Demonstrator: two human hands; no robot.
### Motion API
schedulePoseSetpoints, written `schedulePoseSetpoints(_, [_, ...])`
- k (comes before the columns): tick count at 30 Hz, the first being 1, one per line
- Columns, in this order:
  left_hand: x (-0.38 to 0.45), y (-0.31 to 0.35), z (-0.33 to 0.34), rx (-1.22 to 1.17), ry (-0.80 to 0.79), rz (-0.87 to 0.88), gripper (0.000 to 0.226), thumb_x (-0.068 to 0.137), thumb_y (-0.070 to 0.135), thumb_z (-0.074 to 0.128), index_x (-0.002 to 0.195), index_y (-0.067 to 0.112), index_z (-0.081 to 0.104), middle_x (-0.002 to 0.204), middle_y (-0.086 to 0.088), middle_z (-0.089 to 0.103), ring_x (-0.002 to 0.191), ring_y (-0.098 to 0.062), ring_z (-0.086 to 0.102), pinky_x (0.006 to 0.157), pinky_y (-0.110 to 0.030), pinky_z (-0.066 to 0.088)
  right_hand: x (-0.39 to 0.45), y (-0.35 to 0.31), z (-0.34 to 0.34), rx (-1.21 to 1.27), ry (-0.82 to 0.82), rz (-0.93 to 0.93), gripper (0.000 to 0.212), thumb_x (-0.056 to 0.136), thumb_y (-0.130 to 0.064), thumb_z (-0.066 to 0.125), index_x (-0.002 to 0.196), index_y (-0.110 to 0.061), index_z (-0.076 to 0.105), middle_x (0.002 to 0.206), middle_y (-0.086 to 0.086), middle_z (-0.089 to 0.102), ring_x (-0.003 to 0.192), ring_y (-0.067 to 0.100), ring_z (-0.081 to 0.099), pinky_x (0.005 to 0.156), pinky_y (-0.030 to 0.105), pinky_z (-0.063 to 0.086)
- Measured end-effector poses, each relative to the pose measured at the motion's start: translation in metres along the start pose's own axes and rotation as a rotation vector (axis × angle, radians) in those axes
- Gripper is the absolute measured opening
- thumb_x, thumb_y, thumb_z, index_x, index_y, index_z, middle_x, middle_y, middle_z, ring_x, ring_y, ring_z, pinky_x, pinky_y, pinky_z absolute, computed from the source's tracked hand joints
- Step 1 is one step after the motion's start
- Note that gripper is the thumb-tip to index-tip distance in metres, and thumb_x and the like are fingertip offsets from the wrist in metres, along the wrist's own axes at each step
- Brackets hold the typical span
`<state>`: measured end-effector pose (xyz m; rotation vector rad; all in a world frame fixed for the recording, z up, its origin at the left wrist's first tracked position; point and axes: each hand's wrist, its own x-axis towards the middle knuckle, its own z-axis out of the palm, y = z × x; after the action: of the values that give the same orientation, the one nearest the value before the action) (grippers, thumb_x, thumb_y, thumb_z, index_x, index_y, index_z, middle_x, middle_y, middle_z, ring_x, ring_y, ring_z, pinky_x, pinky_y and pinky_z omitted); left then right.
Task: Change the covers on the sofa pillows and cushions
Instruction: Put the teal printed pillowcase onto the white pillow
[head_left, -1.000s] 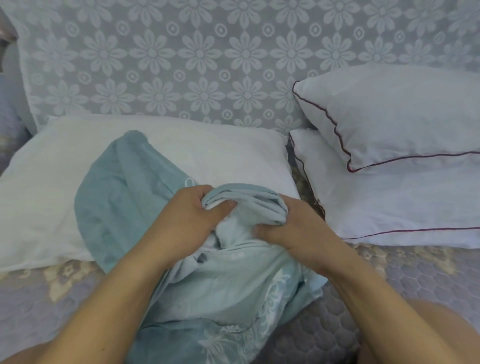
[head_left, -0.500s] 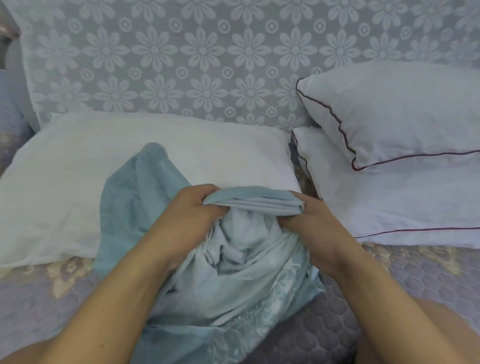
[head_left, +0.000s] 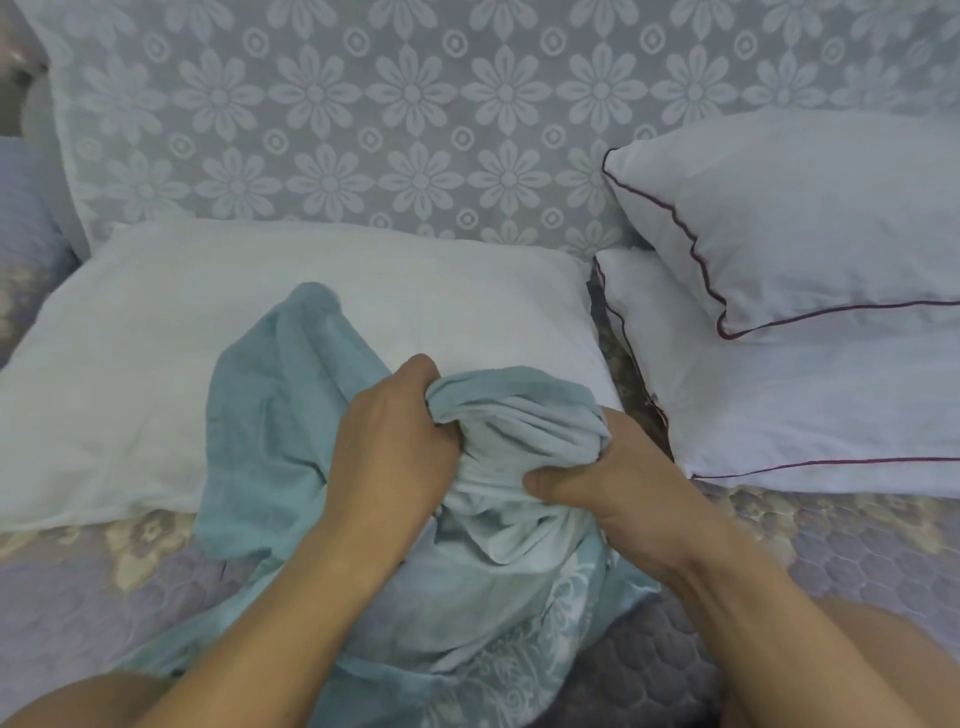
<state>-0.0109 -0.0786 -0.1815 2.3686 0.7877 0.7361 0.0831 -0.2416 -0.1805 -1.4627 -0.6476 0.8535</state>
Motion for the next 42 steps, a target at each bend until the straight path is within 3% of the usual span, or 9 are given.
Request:
schedulePoseSetpoints(4, [-0.006, 0.000, 0.002, 0.195, -0.008, 0.129, 0.025, 0.081, 0.007, 0.058, 0.074, 0.020, 0.037, 0.061, 0.005, 0.045, 0.055, -0.026, 0.047, 0.049, -0.041, 0.040, -0.005, -0.002, -0.008, -0.424, 0.116, -0.054, 0.094, 0.078, -0.024, 0.083, 0.148, -0.052, 0.027, 0.138, -0.028, 0.050, 0.128, -0.012, 0.044, 0.104, 0.016, 0.041])
schedulePoseSetpoints(6, [-0.015, 0.007, 0.007, 0.255, -0.024, 0.238, 0.028, 0.077, 0.007, 0.058, 0.075, 0.021, 0.034, 0.062, 0.007, 0.041, 0.052, -0.023, 0.044, 0.045, -0.039, 0.039, -0.006, 0.001, 0.005, -0.550, 0.120, -0.167, 0.102, 0.078, -0.025, 0.080, 0.151, -0.055, 0.014, 0.137, -0.031, 0.046, 0.128, -0.011, 0.043, 0.103, 0.015, 0.038])
schedulePoseSetpoints(9, [-0.025, 0.014, 0.011, 0.262, 0.015, 0.393, 0.018, 0.075, 0.008, 0.050, 0.077, 0.021, 0.037, 0.063, 0.006, 0.040, 0.048, -0.018, 0.036, 0.038, -0.033, 0.031, 0.003, 0.014, 0.023, -0.659, 0.203, -0.299, 0.076, 0.083, -0.014, 0.067, 0.147, -0.041, 0.036, 0.103, -0.020, 0.059, 0.096, -0.003, 0.059, 0.086, 0.014, 0.042])
schedulePoseSetpoints(12, [-0.032, 0.007, 0.007, 0.310, 0.163, 0.438, 0.018, 0.069, -0.003, 0.053, 0.076, 0.013, 0.051, 0.065, -0.001, 0.046, 0.051, -0.020, 0.039, 0.038, -0.032, 0.028, 0.008, 0.015, 0.021, -0.836, 0.477, -0.382, 0.039, 0.077, -0.007, 0.061, 0.111, -0.027, 0.059, 0.062, -0.016, 0.048, 0.056, 0.005, 0.051, 0.053, 0.022, 0.037])
schedulePoseSetpoints(18, [-0.044, -0.007, -0.003, 0.227, 0.436, 0.560, 0.029, 0.074, -0.006, 0.064, 0.081, 0.016, 0.046, 0.066, -0.009, 0.053, 0.049, -0.030, 0.050, 0.038, -0.039, 0.038, -0.006, 0.025, 0.022, -1.033, 0.790, -0.819, 0.022, 0.070, -0.006, 0.054, 0.085, -0.019, 0.045, 0.047, -0.001, 0.042, 0.040, 0.020, 0.037, 0.049, 0.024, 0.017])
schedulePoseSetpoints(25, [-0.044, -0.024, -0.006, 0.202, 0.468, 0.620, 0.026, 0.074, -0.013, 0.053, 0.074, 0.012, 0.045, 0.062, -0.010, 0.051, 0.048, -0.027, 0.044, 0.037, -0.037, 0.034, -0.014, 0.034, 0.031, -0.981, 0.565, -1.070, 0.030, 0.050, 0.022, 0.062, 0.048, -0.003, 0.046, 0.051, 0.008, 0.034, 0.048, 0.023, 0.028, 0.045, 0.034, 0.023])
schedulePoseSetpoints(31, [-0.046, -0.036, -0.003, 0.139, 0.390, 0.585, 0.036, 0.068, -0.013, 0.064, 0.084, 0.013, 0.046, 0.076, -0.014, 0.058, 0.061, -0.028, 0.052, 0.048, -0.039, 0.040, -0.013, 0.048, 0.042, -1.012, 0.446, -0.827, 0.018, 0.062, -0.004, 0.045, 0.079, -0.009, 0.044, 0.101, 0.004, 0.046, 0.078, 0.021, 0.045, 0.045, 0.033, 0.039])
schedulePoseSetpoints(36, [-0.053, -0.034, -0.001, 0.085, 0.285, 0.523, 0.031, 0.080, 0.006, 0.062, 0.109, 0.016, 0.057, 0.079, -0.008, 0.065, 0.070, -0.017, 0.053, 0.059, -0.029, 0.042, -0.002, 0.045, 0.043, -0.900, 0.547, -0.578, 0.041, 0.072, -0.023, 0.045, 0.112, -0.028, 0.050, 0.089, -0.004, 0.065, 0.073, 0.015, 0.055, 0.055, 0.028, 0.043])
schedulePoseSetpoints(42, [-0.005, 0.002, -0.067, 0.141, 0.365, 0.327, 0.019, 0.086, 0.033, 0.057, 0.093, 0.019, 0.066, 0.062, 0.006, 0.060, 0.050, -0.018, 0.056, 0.045, -0.027, 0.042, 0.016, -0.032, 0.077, -0.983, 0.512, -0.765, 0.030, 0.080, -0.023, 0.045, 0.102, -0.025, 0.065, 0.062, -0.007, 0.062, 0.049, 0.013, 0.053, 0.047, 0.031, 0.041])
